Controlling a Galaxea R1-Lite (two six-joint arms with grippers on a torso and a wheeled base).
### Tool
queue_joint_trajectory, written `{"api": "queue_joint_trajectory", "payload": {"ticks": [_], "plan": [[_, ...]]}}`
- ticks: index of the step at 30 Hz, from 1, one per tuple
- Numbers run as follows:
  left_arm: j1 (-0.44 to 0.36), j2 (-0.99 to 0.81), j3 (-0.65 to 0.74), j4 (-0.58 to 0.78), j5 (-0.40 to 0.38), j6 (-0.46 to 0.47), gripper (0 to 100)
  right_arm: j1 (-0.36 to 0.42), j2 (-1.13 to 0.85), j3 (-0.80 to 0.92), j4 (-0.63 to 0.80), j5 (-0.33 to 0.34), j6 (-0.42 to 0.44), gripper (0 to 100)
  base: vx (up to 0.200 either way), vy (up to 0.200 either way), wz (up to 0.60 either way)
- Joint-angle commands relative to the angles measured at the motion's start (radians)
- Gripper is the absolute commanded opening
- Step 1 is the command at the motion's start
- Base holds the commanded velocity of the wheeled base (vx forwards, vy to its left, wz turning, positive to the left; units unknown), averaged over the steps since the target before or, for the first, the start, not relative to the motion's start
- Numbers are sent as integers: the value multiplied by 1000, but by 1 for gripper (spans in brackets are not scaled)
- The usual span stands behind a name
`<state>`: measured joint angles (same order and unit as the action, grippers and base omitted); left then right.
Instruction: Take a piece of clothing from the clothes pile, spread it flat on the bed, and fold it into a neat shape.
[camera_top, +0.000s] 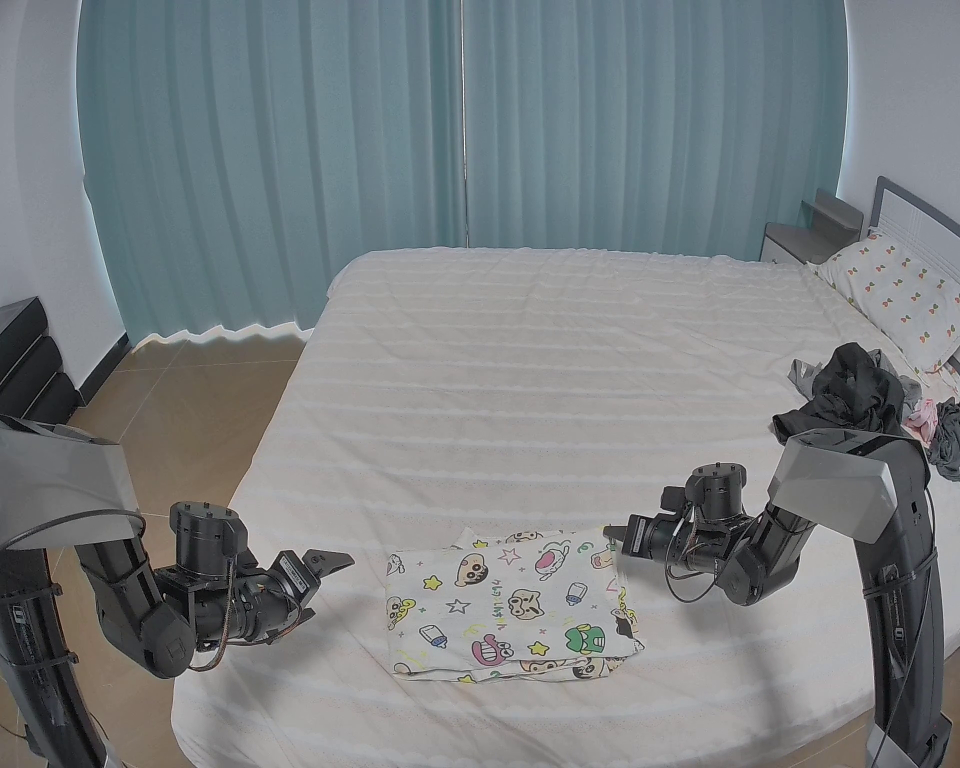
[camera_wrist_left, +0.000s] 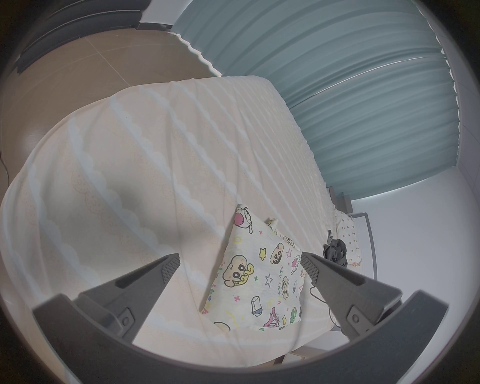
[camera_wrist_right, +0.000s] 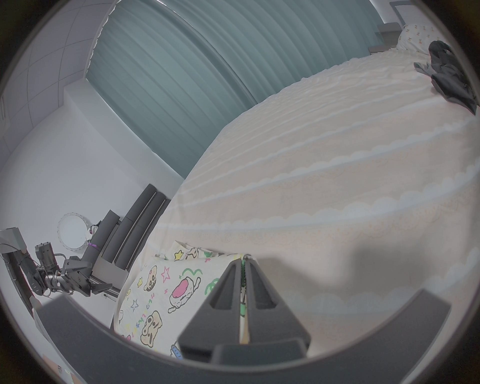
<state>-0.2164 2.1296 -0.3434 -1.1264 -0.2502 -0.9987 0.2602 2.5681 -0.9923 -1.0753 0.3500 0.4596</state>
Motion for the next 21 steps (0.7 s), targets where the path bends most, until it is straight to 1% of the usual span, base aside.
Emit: {"api": "queue_joint_trajectory", "payload": {"ticks": [1,15,16,21], "plan": [[0,1,0,-1,0,-1,100,-4,3,-6,0,0,4,0,0,0,0],[0,3,0,-1,0,0,100,-9,-2,8,12,-13,5,0,0,0,0],[0,3,0,-1,0,0,100,-9,-5,12,12,-14,5,100,0,0,0],[-3,6,0,-1,-1,6,100,-12,-37,54,-5,-14,5,100,0,0,0]]}}
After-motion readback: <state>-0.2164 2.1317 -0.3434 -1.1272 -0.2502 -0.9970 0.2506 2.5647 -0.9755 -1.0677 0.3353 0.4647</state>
